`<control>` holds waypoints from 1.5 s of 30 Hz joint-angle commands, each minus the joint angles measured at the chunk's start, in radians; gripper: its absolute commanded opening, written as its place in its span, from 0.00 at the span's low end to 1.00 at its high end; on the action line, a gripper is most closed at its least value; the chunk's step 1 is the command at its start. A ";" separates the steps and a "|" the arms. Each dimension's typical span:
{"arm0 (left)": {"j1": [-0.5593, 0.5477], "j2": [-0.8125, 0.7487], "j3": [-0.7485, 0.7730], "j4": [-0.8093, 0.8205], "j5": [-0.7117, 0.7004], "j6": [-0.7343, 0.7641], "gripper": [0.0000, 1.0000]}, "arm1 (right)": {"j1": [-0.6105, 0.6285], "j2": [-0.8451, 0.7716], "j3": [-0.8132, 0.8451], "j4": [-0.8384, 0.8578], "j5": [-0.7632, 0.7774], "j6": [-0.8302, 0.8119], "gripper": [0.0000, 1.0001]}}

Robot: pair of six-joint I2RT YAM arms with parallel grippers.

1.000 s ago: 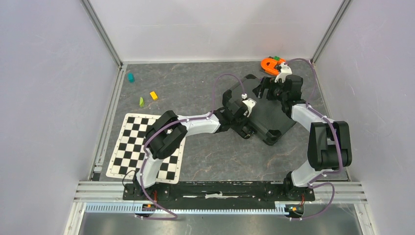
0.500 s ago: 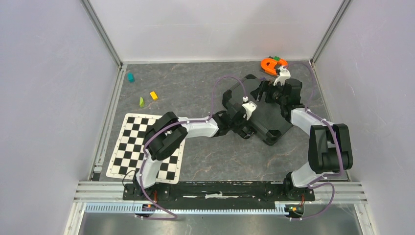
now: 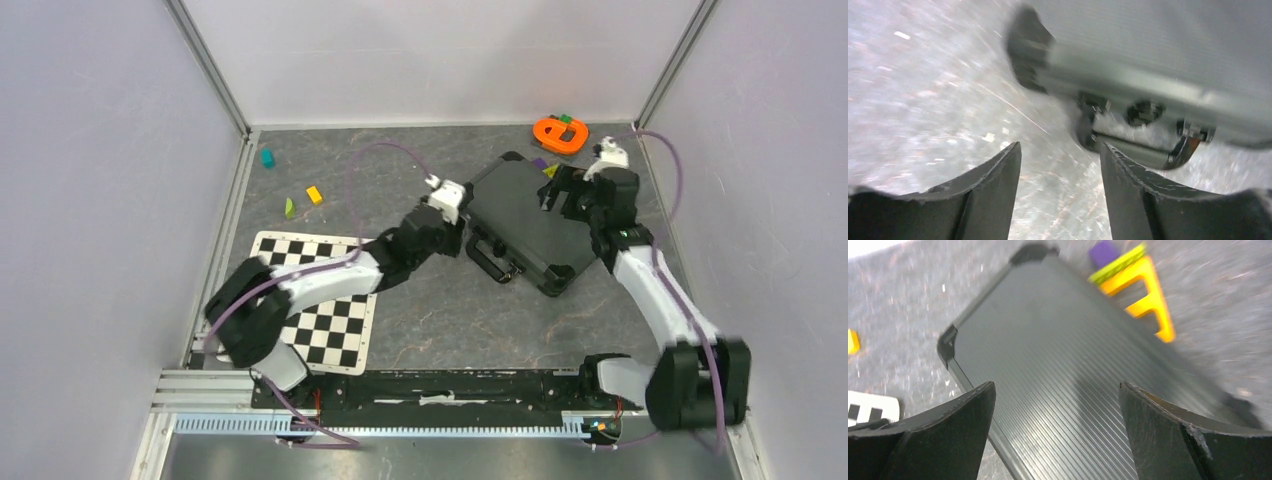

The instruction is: Pack up texas hold em set

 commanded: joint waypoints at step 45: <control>0.694 -0.508 -0.713 0.663 -0.075 0.291 0.86 | 0.060 0.093 -0.950 1.516 0.572 -0.538 0.98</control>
